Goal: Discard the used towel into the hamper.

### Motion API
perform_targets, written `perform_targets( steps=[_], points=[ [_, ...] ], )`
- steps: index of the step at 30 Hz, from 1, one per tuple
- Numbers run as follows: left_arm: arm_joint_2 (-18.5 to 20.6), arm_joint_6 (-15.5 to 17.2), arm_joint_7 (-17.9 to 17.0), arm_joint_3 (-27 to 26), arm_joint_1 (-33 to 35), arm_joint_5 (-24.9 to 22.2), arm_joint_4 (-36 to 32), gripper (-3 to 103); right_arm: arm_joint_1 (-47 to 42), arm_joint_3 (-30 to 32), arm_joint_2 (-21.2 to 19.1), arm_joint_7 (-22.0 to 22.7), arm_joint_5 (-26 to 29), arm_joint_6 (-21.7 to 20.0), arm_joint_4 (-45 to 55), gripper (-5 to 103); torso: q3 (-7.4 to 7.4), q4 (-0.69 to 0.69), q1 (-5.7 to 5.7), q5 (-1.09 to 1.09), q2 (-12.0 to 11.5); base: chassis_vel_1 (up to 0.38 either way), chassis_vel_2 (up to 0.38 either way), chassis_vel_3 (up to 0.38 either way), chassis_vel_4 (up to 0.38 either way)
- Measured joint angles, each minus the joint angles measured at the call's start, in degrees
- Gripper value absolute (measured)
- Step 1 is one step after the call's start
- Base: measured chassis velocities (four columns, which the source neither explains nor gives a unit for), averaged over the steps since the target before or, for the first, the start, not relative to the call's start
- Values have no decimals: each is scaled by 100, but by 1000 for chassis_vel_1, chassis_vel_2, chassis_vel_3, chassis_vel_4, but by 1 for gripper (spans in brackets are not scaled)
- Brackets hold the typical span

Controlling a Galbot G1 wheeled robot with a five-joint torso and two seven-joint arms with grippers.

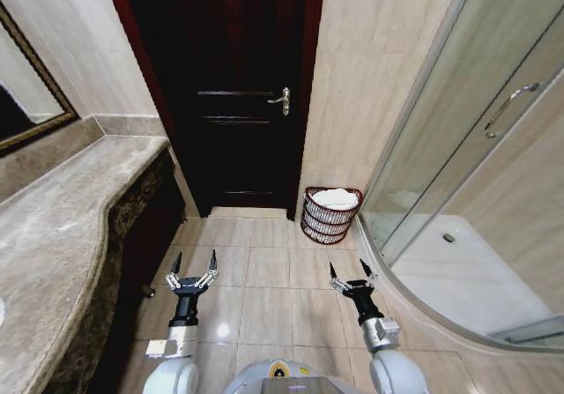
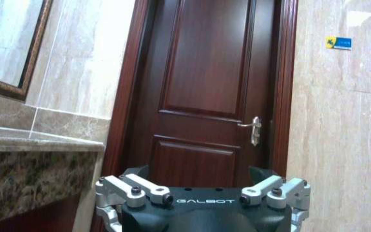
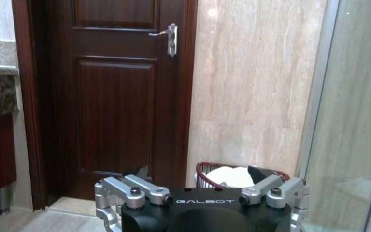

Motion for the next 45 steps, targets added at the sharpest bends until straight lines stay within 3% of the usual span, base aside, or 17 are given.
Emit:
perform_targets(
  steps=[45],
  points=[
    [0,0,0,0,0,0,0,100,0,0,0,0,0,0,0,100,727,0,649,0,1375,0,0,0,0]
  ],
)
